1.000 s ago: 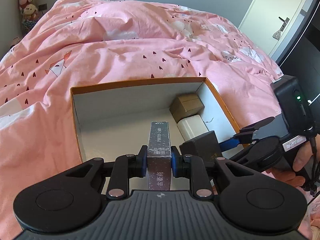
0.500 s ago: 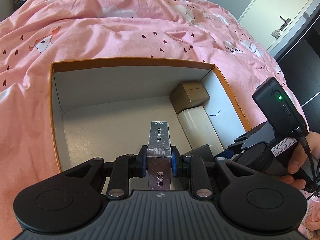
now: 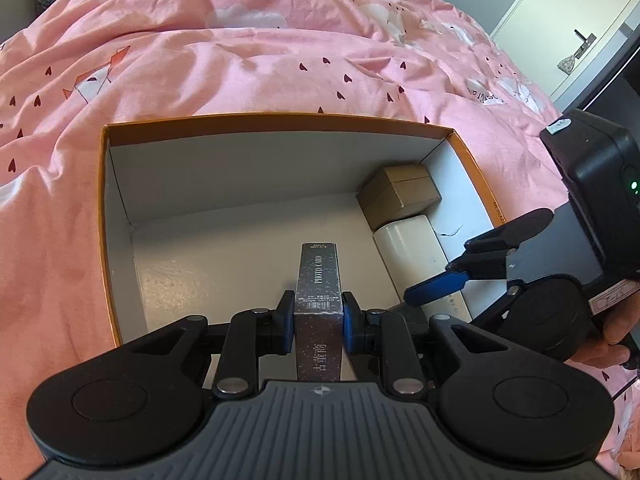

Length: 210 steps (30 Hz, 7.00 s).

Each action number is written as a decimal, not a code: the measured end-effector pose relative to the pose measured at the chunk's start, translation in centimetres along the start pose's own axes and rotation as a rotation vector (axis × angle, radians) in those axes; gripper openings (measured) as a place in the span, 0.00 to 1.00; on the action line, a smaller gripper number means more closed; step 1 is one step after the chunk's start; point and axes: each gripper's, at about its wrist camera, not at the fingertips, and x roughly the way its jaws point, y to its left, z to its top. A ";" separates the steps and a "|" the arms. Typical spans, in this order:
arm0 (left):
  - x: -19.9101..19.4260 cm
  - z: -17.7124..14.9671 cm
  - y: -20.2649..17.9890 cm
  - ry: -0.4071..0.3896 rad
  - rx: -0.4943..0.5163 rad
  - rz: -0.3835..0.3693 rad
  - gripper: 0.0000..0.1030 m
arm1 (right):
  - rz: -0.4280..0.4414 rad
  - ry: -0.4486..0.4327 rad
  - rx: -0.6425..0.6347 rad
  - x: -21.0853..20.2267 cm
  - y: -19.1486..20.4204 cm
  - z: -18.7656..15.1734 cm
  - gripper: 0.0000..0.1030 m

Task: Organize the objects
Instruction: 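Lower the grey box with the right gripper while the left lowers the card pack, then open both grippers and withdraw them toward the pink pouch, then grasp the pink pouch with the left gripper while the right gripper grasps its strap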

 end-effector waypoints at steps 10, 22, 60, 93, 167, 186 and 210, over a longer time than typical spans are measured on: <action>-0.1 0.2 -0.2 0.012 0.009 -0.003 0.25 | -0.078 0.047 -0.237 1.8 1.4 -0.8 0.56; 0.8 0.6 -2.2 0.113 -0.004 -0.296 0.25 | -0.144 -0.114 -0.167 -6.3 -1.0 -3.8 0.57; 6.6 -0.3 -2.8 0.289 -0.048 -0.200 0.20 | -0.037 -0.033 0.083 -3.1 -4.2 -1.0 0.32; 8.4 -0.4 -5.5 0.295 -0.086 -0.232 0.16 | -0.153 -0.105 0.043 -5.6 -2.5 -2.4 0.33; -3.2 -19.5 -11.3 -0.005 0.432 0.151 0.26 | -0.194 -0.324 -0.071 -0.3 9.0 -21.0 0.70; -6.0 -19.8 -12.3 -0.070 0.529 0.135 0.28 | -0.042 -0.344 0.004 -6.5 8.1 -22.9 0.46; -1.5 -16.4 -13.4 -0.169 0.608 0.154 0.51 | 0.037 -0.536 0.299 -7.1 2.9 -18.4 0.52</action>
